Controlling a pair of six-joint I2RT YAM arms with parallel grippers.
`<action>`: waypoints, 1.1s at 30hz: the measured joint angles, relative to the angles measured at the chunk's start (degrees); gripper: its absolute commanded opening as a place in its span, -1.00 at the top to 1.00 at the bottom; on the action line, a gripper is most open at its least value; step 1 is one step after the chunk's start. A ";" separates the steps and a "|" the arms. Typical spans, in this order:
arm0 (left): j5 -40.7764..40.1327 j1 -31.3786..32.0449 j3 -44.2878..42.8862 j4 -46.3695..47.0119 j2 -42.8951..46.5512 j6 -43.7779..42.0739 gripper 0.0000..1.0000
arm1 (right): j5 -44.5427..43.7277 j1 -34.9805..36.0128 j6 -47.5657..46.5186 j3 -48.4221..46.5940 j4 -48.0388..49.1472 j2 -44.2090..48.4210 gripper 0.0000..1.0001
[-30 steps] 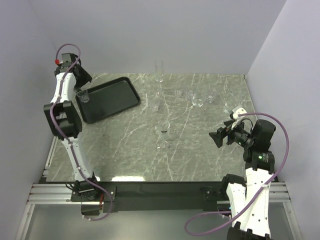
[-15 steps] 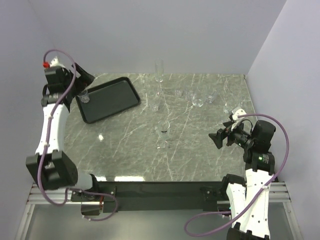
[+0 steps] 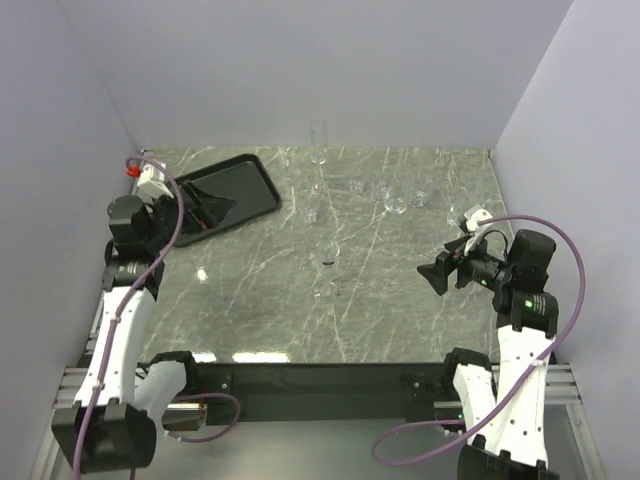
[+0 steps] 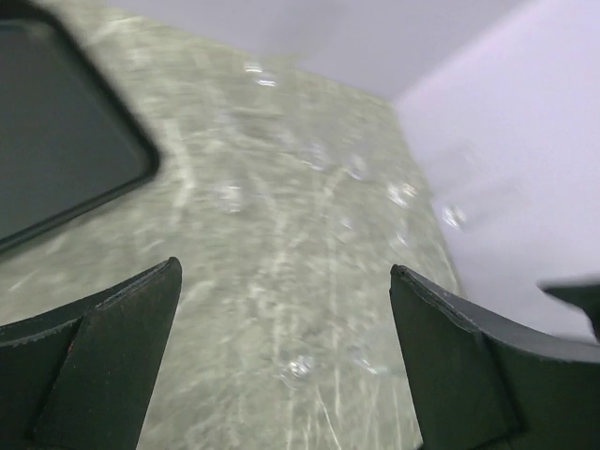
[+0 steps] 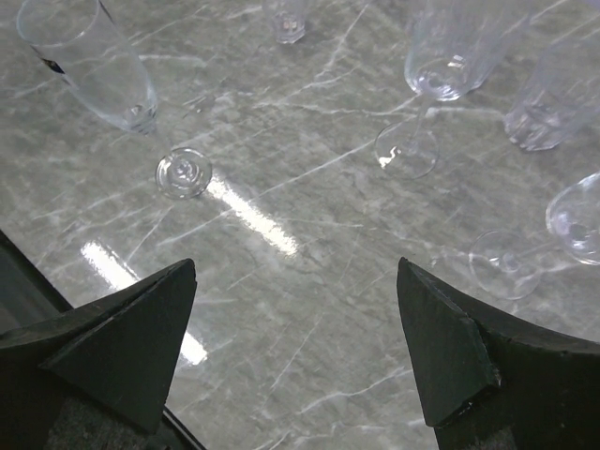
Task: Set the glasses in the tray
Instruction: Grab a glass with a robot arm
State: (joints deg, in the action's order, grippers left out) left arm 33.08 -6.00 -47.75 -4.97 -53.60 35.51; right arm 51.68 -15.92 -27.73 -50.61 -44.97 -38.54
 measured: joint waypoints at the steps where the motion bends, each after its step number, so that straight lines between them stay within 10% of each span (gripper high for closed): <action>1: 0.92 0.81 0.59 0.79 1.18 -0.13 -0.99 | 0.44 0.00 0.04 0.55 0.35 -0.46 -0.87; 16: 2.73 19.23 13.05 9.25 14.51 -3.02 -0.99 | 7.21 0.07 -4.20 5.42 2.01 -3.56 -0.87; 33: -16.15 46.36 23.32 20.57 17.22 -11.67 -0.99 | 9.18 0.94 -4.79 8.63 6.21 -1.07 -0.86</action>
State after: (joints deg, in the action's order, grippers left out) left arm 16.93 40.36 -24.43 15.59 -36.38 23.83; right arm 60.86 -14.98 -32.51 -41.98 -38.76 -39.62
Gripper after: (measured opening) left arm 0.994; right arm 0.935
